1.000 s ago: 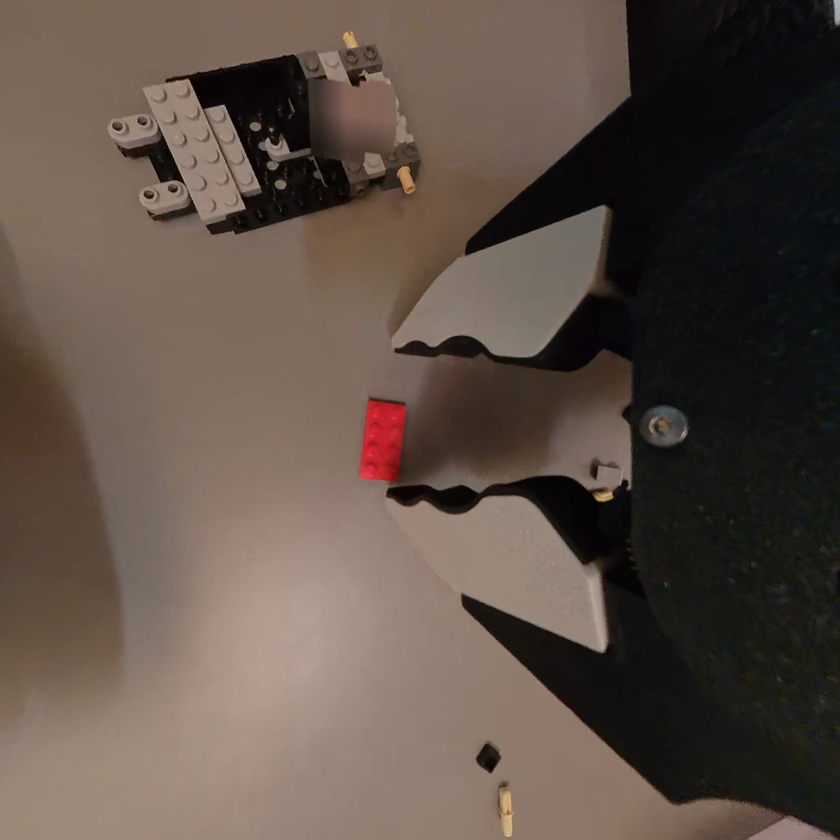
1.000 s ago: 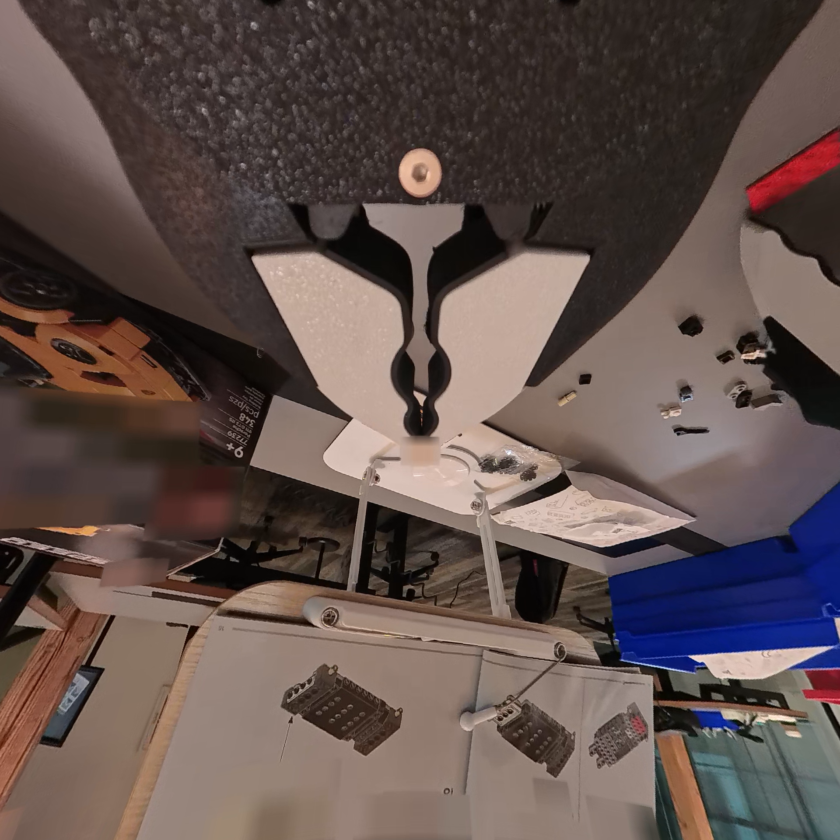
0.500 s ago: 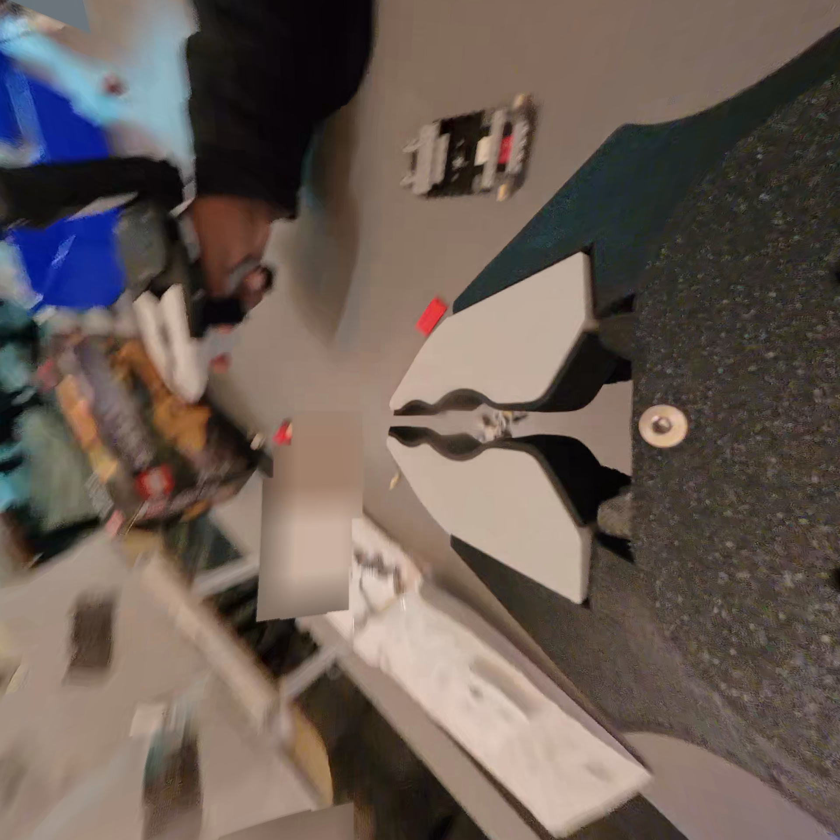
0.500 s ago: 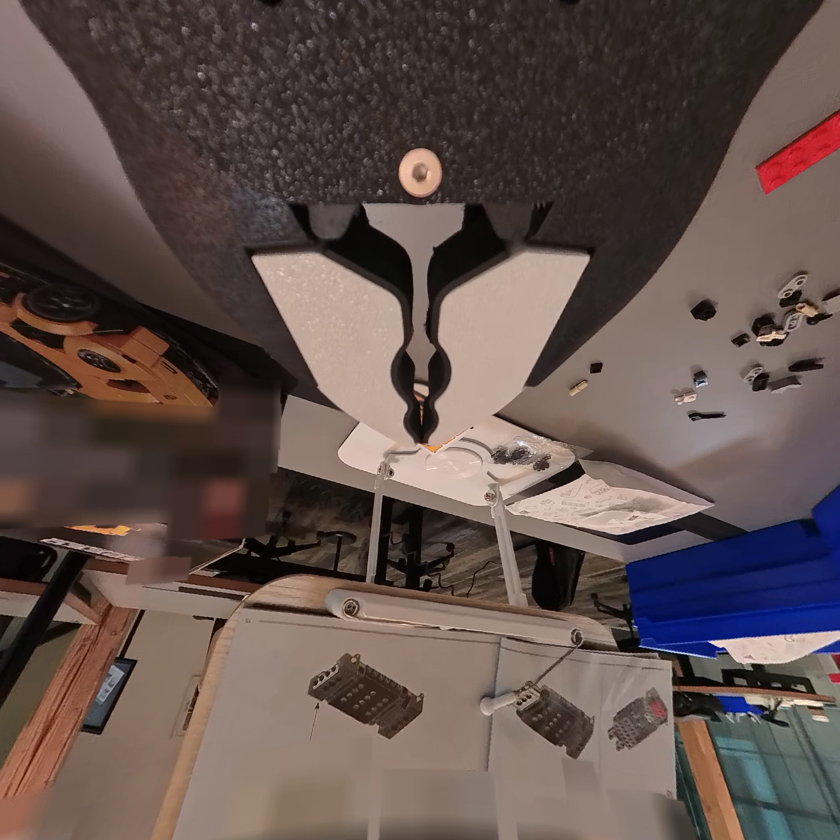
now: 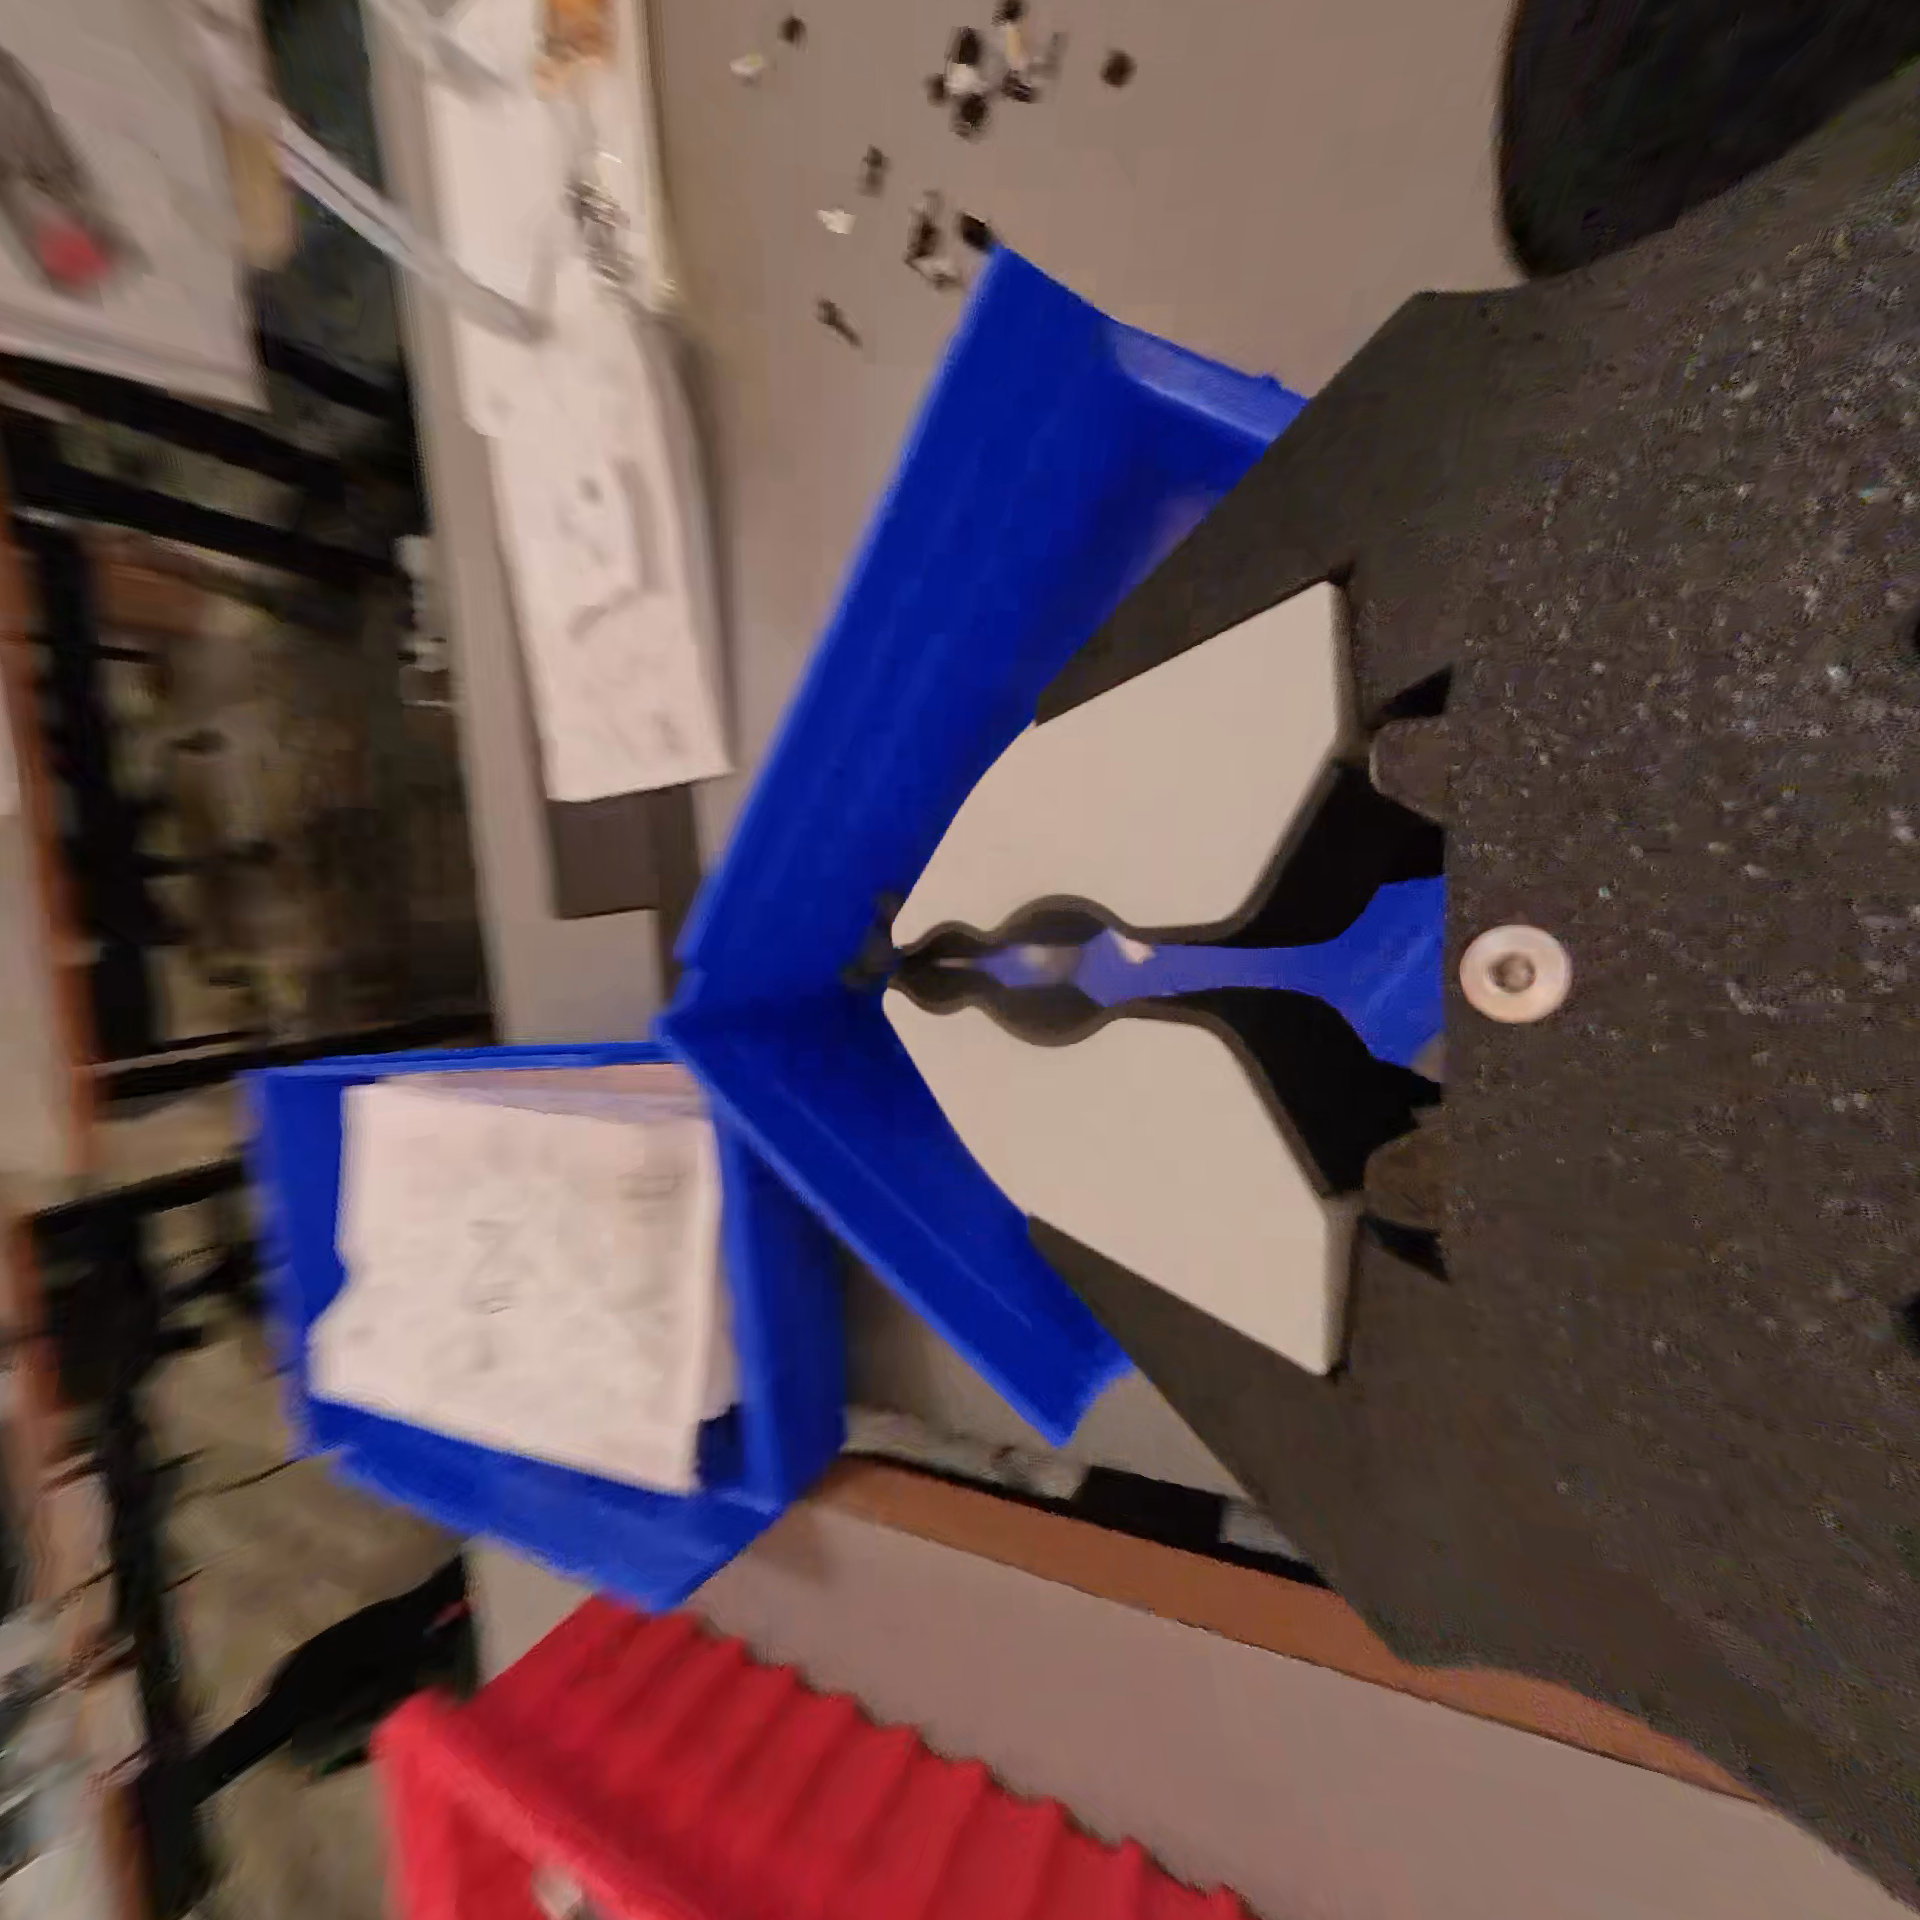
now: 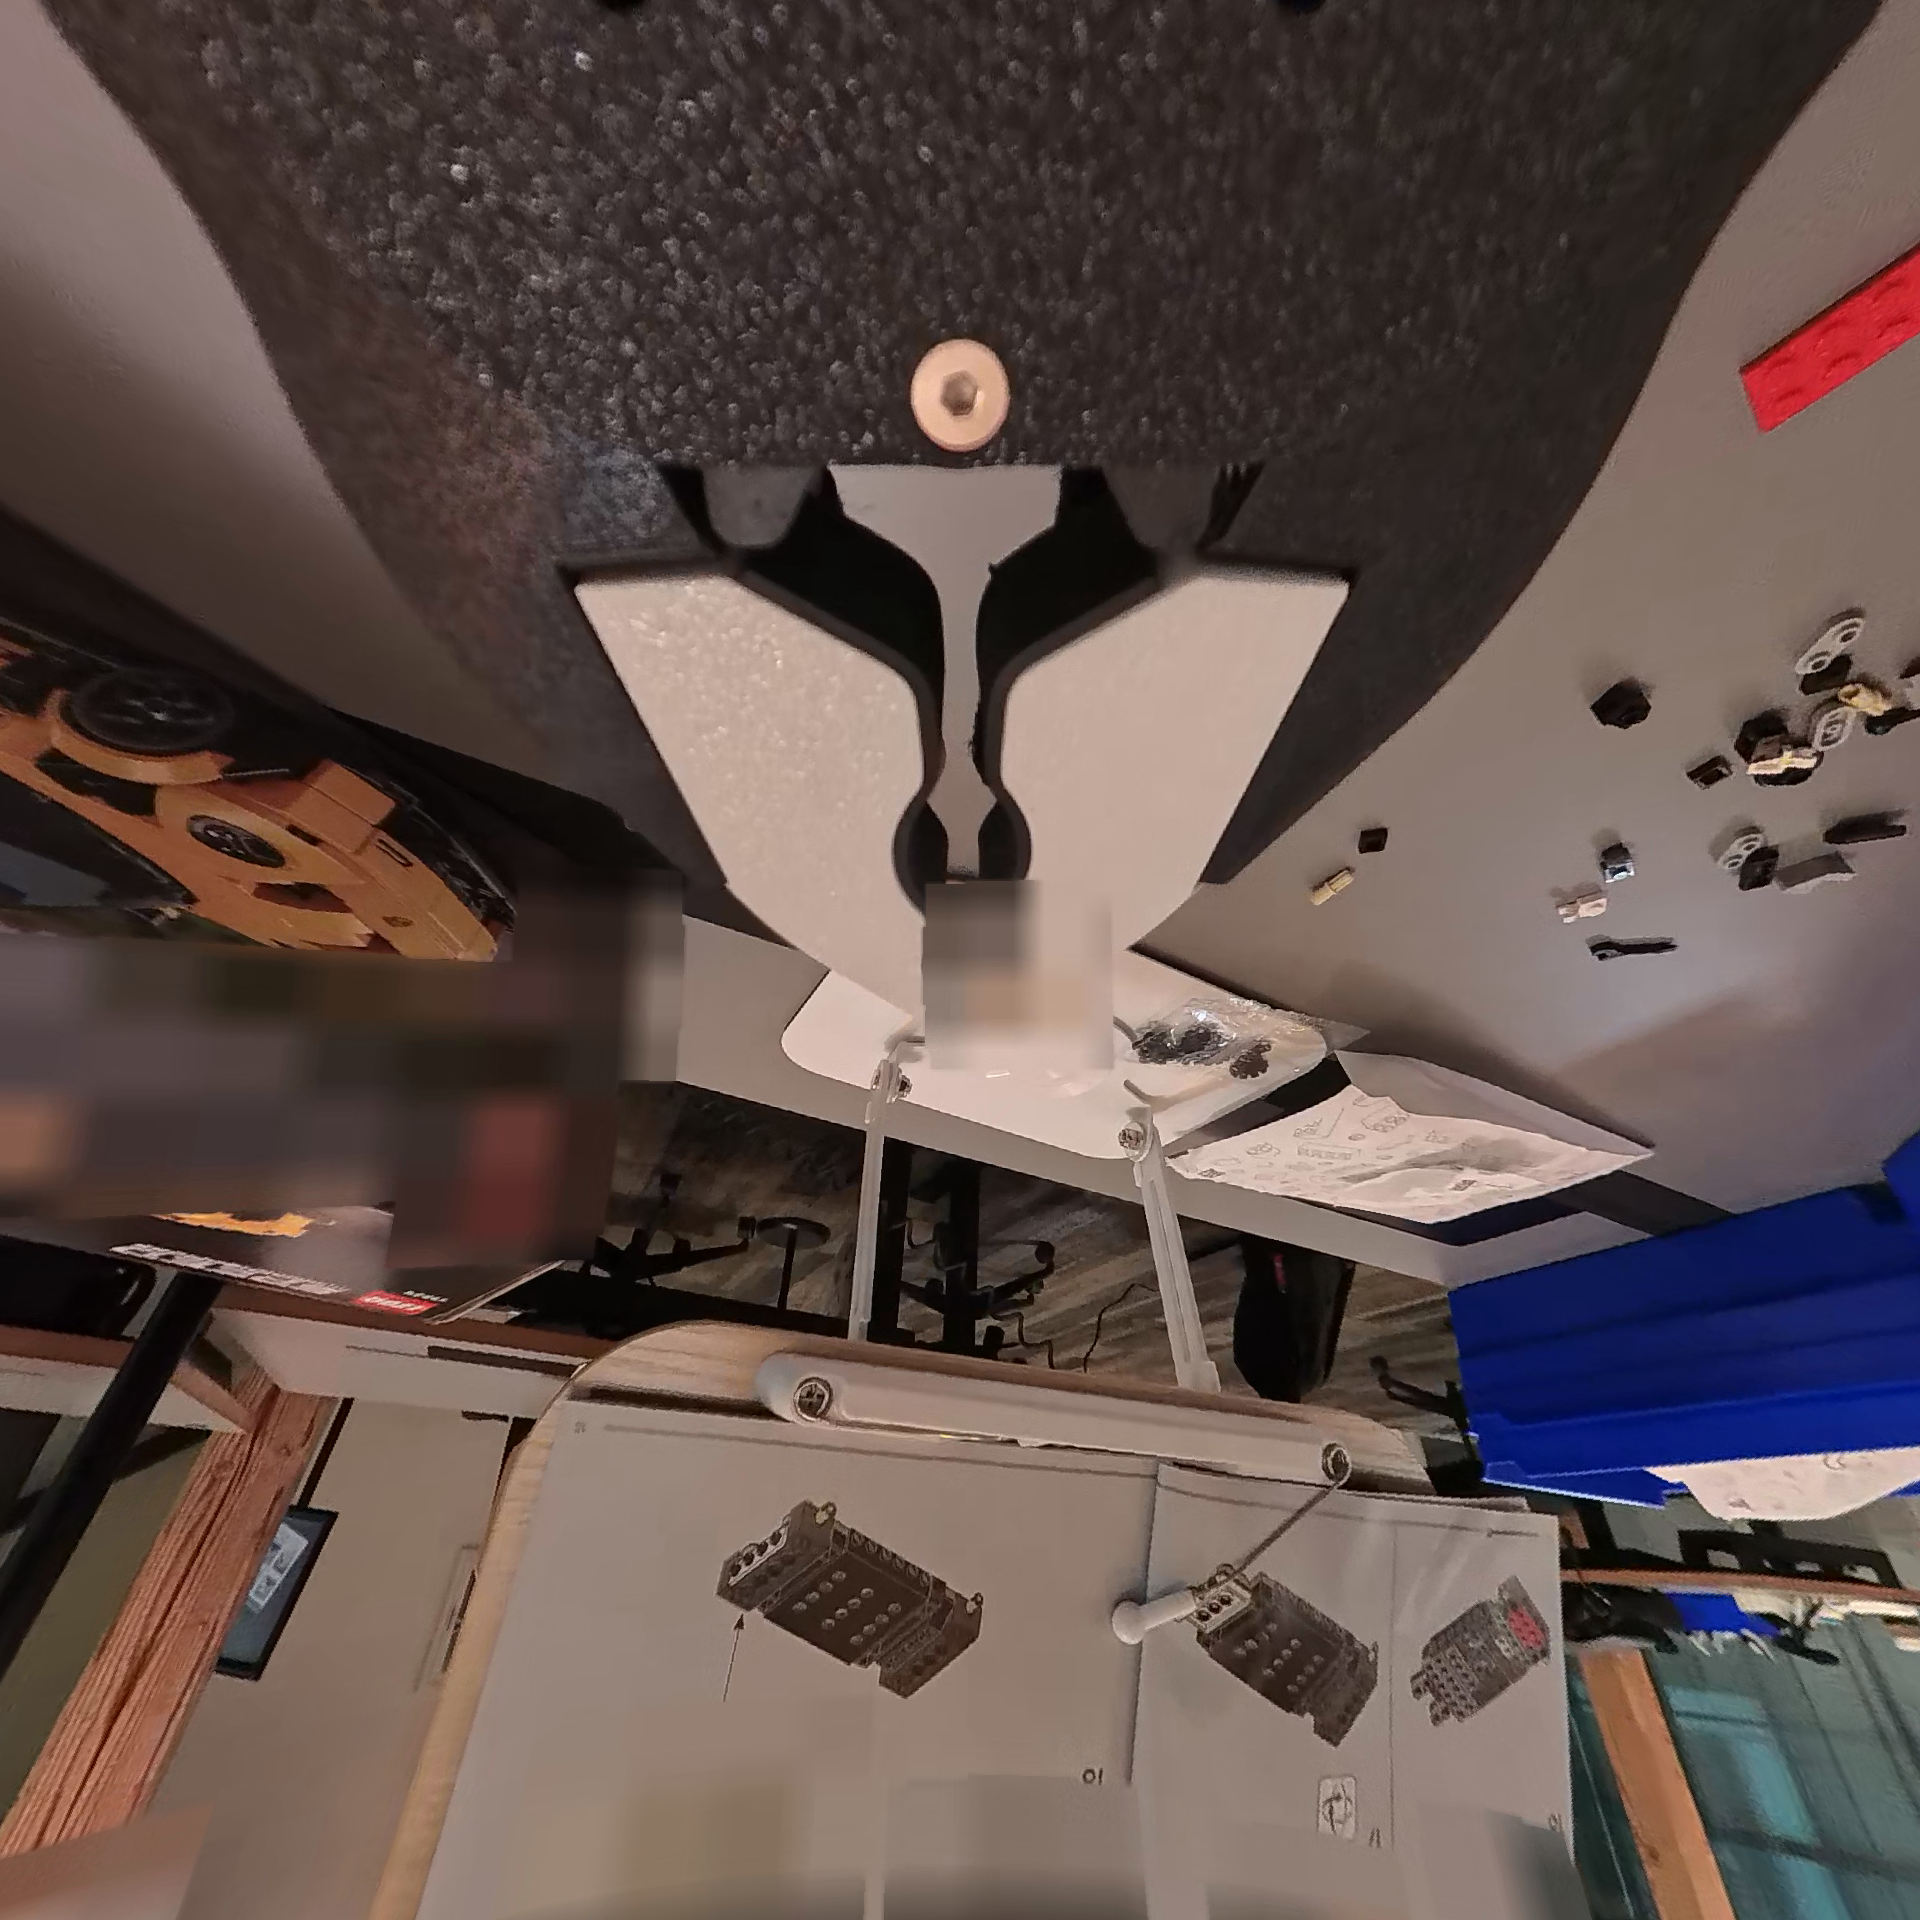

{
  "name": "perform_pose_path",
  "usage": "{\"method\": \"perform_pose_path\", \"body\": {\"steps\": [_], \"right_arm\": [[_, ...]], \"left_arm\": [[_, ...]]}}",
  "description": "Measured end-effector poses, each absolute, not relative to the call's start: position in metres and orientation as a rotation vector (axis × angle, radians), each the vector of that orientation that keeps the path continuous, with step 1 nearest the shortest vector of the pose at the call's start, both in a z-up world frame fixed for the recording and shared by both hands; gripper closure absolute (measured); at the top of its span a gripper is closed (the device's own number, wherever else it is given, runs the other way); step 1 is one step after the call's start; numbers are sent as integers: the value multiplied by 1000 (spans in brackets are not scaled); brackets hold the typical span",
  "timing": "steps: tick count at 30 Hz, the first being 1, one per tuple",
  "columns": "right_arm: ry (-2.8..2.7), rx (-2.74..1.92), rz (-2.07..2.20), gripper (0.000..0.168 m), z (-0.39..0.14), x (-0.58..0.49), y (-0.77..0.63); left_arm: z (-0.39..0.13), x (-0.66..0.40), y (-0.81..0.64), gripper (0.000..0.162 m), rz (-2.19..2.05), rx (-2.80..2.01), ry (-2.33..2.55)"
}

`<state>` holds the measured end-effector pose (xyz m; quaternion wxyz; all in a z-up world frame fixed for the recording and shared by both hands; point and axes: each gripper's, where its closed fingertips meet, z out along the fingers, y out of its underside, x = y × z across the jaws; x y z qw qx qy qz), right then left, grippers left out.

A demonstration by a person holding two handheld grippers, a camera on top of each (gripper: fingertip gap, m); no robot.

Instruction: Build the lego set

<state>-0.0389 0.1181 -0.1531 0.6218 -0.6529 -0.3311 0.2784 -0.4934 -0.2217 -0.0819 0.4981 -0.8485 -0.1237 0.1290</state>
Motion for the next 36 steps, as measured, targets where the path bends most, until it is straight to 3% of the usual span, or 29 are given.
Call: {"method": "perform_pose_path", "body": {"steps": [6, 9, 19, 23, 25, 30, 36], "right_arm": [[-776, -1511, 637, 168, -158, -42, 117], [-783, -1514, 636, 168, -160, -42, 117], [-801, -1522, 637, 168, -164, -42, 118], [-806, -1529, 642, 168, -166, -42, 118], [-810, -1530, 641, 168, -167, -43, 118], [-812, -1533, 644, 168, -168, -43, 118], [-809, -1519, 654, 168, -163, -44, 116]], "left_arm": [[-151, -536, -220, 148, 318, -2479, -238], [-188, -539, -217, 133, 240, -2720, -167], [-264, -569, -210, 125, 354, -3130, -71], [-276, -574, -208, 125, 332, -3170, -103], [-278, -575, -207, 139, 322, -3172, -113], [-274, -575, -211, 141, 358, -3176, -61], [-196, -536, -174, 141, 329, -2762, 8]]}}
